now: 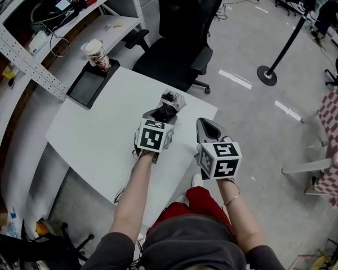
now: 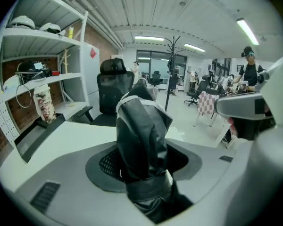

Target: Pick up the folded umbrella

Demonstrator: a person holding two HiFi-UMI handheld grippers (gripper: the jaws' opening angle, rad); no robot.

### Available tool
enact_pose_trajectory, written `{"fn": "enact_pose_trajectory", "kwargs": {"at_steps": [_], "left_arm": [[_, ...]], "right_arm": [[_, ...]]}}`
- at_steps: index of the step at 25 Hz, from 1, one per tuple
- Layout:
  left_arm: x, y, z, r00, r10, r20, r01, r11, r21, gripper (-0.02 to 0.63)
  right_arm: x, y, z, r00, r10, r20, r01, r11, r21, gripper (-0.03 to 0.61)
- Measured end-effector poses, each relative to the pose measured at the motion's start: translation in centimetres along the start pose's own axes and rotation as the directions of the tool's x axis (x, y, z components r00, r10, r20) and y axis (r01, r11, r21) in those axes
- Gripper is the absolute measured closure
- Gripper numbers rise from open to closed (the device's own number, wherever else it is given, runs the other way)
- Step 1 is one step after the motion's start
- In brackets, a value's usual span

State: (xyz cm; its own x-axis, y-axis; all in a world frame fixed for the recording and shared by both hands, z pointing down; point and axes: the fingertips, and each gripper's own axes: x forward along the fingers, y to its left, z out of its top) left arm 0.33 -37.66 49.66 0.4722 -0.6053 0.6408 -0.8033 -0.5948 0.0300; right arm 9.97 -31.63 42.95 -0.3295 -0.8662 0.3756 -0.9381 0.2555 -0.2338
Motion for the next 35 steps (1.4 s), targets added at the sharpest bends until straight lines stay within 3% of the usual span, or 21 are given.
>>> {"fn": "enact_pose_trajectory", "kwargs": {"at_steps": [8, 16, 35], "left_arm": [[-2.3, -1.3, 3.6, 0.989, -0.012, 0.144, 0.016, 0.999, -0.030, 0.382], [-4.4, -2.8, 5.7, 0.972, -0.018, 0.234, 0.025, 0.999, -0.024, 0.382], [-12.6, -4.0, 7.1, 0.908, -0.028, 0.418, 0.047, 0.998, -0.037, 0.382]], "right_arm": [[-1.6, -0.6, 1.9, 0.998, -0.029, 0.049, 0.029, 1.000, -0.008, 0.560], [-3.2, -0.4, 3.4, 0.995, -0.035, 0.097, 0.038, 0.999, -0.022, 0.560], [-6.6, 3.2, 5.3, 0.983, -0.016, 0.182, 0.027, 0.998, -0.054, 0.560]]}}
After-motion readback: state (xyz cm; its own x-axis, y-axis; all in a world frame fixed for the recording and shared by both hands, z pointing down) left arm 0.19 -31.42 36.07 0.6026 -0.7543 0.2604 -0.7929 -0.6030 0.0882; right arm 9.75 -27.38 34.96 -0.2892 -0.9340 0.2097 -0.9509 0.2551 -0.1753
